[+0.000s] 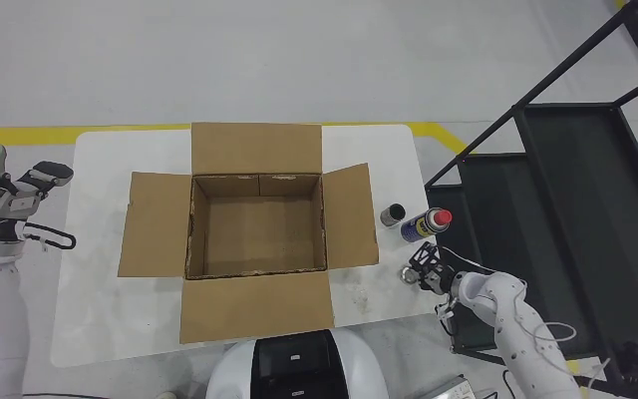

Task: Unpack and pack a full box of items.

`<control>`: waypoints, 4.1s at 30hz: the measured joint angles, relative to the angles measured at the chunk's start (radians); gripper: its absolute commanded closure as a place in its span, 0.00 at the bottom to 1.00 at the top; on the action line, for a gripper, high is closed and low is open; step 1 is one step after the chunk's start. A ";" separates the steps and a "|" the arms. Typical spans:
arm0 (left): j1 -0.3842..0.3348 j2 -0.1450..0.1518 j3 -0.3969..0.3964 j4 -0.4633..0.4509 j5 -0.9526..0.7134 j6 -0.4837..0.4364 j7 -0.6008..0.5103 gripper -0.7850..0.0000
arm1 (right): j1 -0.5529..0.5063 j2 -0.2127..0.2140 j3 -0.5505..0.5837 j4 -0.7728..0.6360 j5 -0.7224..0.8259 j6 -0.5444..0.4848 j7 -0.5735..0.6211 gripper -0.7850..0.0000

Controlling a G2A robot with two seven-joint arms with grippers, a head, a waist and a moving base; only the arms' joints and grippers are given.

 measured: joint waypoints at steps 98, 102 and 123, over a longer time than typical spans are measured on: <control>0.000 0.000 0.000 0.000 0.000 0.000 0.000 0.00 | -0.087 0.027 0.228 -0.258 0.164 -0.012 -0.701 0.00; 0.000 0.000 0.000 0.000 0.000 0.000 0.000 0.00 | -0.087 0.024 0.213 -0.177 0.093 0.058 -0.729 0.00; 0.000 0.000 0.000 0.000 0.000 0.000 0.000 0.00 | 0.003 0.007 0.101 0.115 0.076 0.103 -0.723 0.00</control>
